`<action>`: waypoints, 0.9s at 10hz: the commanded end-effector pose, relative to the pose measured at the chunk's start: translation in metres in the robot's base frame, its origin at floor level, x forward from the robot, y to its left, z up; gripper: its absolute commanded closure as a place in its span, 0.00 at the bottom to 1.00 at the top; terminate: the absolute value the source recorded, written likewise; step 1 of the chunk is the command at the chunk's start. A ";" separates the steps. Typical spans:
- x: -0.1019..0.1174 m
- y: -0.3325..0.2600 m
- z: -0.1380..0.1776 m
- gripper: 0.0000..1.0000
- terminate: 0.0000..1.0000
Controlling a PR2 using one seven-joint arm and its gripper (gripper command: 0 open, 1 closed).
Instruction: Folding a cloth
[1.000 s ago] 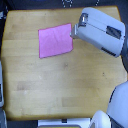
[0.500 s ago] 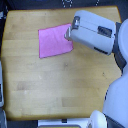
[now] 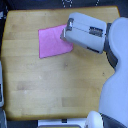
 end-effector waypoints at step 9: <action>0.010 -0.012 -0.059 1.00 0.00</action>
